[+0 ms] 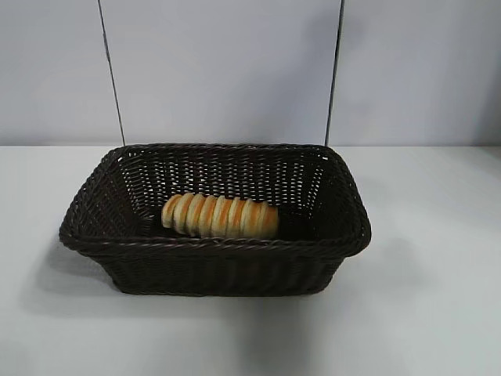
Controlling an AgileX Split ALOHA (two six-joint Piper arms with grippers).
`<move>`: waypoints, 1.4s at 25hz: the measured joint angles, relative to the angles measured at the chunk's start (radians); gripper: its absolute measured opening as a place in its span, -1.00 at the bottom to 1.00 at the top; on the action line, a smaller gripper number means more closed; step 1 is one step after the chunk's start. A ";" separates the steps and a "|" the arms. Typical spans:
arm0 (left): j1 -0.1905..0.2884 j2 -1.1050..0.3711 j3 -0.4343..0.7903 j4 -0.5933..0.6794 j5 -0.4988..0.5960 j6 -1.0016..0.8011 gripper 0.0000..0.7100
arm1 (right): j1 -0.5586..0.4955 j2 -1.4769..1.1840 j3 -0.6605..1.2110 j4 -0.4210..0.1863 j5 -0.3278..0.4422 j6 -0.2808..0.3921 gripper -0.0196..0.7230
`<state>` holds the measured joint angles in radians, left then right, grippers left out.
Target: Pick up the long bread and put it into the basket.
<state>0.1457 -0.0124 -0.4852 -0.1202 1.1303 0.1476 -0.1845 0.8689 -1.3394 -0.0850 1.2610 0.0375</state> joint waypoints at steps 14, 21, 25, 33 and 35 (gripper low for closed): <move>0.000 0.000 0.000 0.000 0.000 0.000 0.91 | 0.061 -0.543 0.474 -0.073 -0.126 0.071 0.92; 0.000 0.000 0.000 0.000 0.000 0.000 0.91 | 0.061 -0.772 0.604 -0.029 -0.123 0.066 0.92; 0.000 0.000 0.000 0.000 0.000 0.000 0.91 | 0.061 -0.874 0.678 -0.014 -0.123 0.065 0.92; 0.000 0.000 0.000 0.000 0.000 0.000 0.91 | 0.061 -0.889 0.806 0.008 -0.113 0.058 0.92; 0.000 0.000 0.000 0.000 0.000 0.000 0.91 | 0.061 -0.889 0.836 0.018 -0.124 0.045 0.92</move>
<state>0.1457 -0.0124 -0.4852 -0.1202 1.1303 0.1476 -0.1237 -0.0204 -0.5036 -0.0669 1.1374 0.0822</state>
